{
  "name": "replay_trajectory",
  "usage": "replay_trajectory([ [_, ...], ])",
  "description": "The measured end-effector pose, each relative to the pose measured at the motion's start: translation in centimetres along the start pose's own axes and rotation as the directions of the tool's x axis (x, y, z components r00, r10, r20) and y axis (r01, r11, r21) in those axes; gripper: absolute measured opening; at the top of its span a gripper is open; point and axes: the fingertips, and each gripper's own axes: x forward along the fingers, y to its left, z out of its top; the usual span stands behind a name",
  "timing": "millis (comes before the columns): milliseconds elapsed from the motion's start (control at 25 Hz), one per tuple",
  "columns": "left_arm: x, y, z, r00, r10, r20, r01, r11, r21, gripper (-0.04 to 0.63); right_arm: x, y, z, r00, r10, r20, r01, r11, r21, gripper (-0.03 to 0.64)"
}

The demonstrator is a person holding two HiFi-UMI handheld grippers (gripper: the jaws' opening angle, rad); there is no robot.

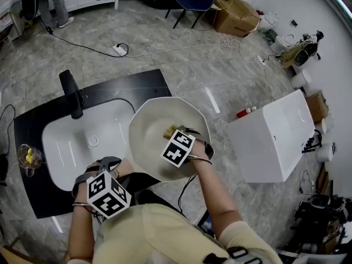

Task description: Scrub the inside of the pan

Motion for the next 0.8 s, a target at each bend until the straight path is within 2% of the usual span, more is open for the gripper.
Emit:
replay_trajectory([
  [800,0.1,0.0,-0.1,0.999,0.03,0.012,-0.03,0.999,0.021,0.215,-1.6,4.4,3.5,0.981,0.138,0.134,-0.136,0.99,-0.026,0.064],
])
